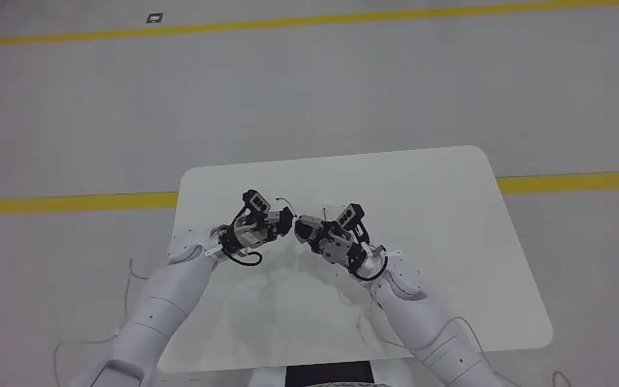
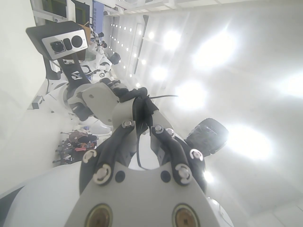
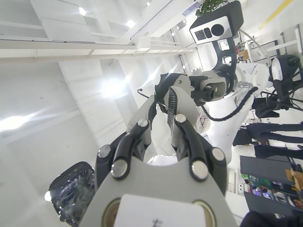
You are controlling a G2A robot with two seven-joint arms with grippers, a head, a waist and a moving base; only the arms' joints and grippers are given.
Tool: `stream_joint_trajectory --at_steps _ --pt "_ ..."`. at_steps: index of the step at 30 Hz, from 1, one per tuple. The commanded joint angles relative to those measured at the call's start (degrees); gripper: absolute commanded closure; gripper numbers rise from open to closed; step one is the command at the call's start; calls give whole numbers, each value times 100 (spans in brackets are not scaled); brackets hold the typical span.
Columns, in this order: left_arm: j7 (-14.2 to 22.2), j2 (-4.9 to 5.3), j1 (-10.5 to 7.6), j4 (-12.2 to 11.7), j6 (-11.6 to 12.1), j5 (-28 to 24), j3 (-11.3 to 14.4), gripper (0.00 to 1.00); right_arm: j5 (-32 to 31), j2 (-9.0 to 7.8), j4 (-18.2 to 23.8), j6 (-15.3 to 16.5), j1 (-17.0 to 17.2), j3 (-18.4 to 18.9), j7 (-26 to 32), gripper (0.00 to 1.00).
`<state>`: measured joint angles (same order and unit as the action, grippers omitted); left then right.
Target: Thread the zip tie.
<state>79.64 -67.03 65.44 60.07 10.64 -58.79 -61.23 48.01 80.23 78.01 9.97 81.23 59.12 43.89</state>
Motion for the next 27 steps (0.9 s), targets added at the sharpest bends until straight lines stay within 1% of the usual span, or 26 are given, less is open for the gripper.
stream_joint_trajectory --at_steps 1,2,3,15,27 --pt "0 0 0 0 0 0 0 100 -11 -2 -5 10 -1 4 -15 95" --pt "0 0 0 0 0 0 0 100 -13 -2 -6 11 -1 4 -21 96" --pt "0 0 0 0 0 0 0 100 -26 -3 -8 19 -2 6 -37 100" --pt "0 0 0 0 0 0 0 100 -163 -26 26 188 55 84 -174 100" --pt "0 0 0 0 0 0 0 100 -251 -61 45 236 116 201 -262 100"
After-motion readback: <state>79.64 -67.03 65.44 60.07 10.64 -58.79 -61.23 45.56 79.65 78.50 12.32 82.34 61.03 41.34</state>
